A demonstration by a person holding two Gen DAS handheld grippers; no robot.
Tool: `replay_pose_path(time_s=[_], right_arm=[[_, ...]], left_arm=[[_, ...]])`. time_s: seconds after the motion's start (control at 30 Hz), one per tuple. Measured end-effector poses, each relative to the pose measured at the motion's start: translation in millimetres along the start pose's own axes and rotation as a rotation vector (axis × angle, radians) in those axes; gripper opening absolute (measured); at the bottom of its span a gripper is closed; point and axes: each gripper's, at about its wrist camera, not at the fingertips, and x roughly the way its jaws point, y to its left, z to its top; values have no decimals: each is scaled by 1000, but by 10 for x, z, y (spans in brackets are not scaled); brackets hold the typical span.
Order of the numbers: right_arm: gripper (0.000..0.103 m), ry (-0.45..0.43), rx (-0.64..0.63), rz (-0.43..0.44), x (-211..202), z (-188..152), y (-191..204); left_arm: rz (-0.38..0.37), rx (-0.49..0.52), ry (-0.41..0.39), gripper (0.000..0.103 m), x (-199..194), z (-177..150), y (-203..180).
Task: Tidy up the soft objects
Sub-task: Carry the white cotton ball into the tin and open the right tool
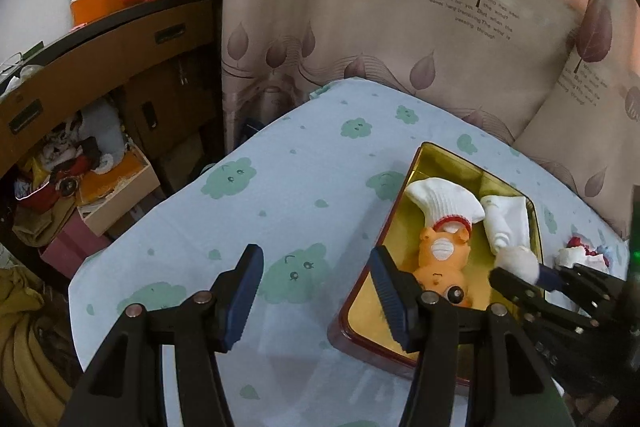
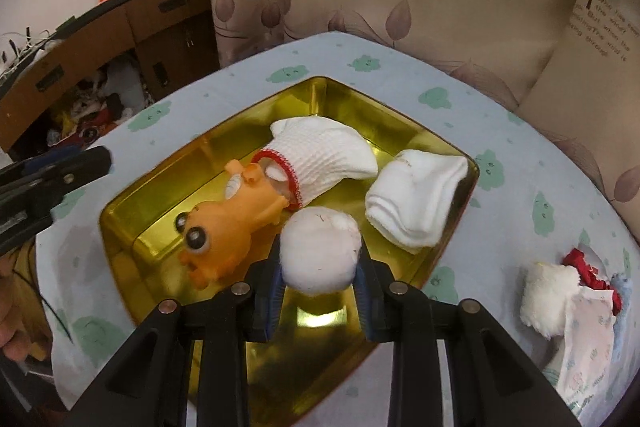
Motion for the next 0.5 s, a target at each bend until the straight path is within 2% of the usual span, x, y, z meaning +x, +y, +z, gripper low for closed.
replay_pose_path(time_s=[0.5], right_arm=[[33,47,-2,-28,243,27,18]], left_arm=[[20,-17,16,57,59,-2,37]])
